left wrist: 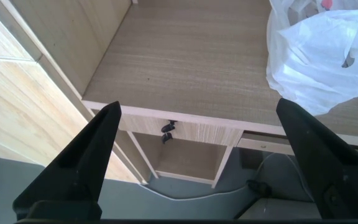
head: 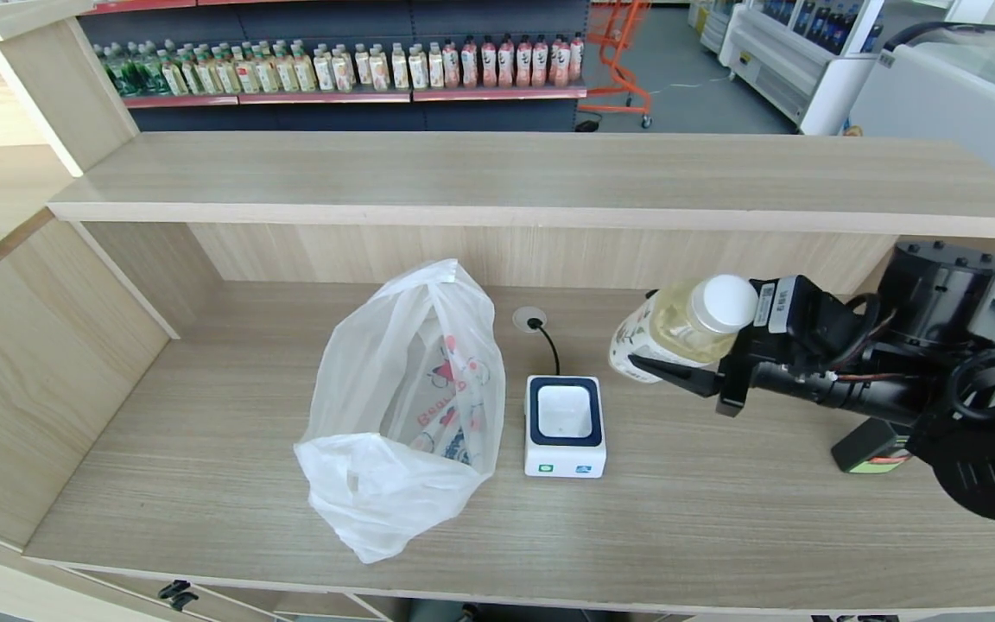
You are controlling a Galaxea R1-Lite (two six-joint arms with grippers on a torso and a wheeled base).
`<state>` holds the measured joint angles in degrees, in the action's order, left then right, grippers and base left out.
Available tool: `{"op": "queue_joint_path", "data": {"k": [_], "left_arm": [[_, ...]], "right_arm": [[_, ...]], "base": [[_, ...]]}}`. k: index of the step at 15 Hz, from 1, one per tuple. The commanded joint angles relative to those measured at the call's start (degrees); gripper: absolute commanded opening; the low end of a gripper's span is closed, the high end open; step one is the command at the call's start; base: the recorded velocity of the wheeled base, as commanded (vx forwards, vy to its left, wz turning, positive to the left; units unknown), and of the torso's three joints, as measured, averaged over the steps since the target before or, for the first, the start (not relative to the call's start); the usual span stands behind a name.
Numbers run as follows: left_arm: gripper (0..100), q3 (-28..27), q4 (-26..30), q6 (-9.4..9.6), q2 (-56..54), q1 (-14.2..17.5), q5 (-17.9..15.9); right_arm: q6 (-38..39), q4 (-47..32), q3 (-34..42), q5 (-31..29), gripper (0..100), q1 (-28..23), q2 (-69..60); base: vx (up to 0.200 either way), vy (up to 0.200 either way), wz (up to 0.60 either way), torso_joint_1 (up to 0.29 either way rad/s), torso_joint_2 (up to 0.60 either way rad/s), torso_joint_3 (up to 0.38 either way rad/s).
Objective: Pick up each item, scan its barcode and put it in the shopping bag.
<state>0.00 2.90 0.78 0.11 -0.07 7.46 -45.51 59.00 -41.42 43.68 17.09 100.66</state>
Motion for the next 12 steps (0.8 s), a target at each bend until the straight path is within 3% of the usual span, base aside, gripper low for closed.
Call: {"op": "queue_joint_path", "data": {"k": [1, 7, 12], "left_arm": [[100, 0.0, 0.0, 0.01, -0.02, -0.01, 0.01], [100, 0.0, 0.0, 0.01, -0.02, -0.01, 0.01], [100, 0.0, 0.0, -0.08, -0.02, -0.01, 0.01]], "right_arm": [[-1.51, -0.12, 0.73, 0.0, 0, 0.05, -1.25], [-4.06, -0.2, 2.93, -1.67, 0, 1.01, -3.01], [-3.97, -0.2, 3.45, -3.16, 0, 1.54, -3.19]], "base": [[0.0, 0.0, 0.0, 0.0, 0.0, 0.0], [0.0, 0.0, 0.0, 0.0, 0.0, 0.0], [0.0, 0.2, 0.0, 0.001, 0.0, 0.0]]}}
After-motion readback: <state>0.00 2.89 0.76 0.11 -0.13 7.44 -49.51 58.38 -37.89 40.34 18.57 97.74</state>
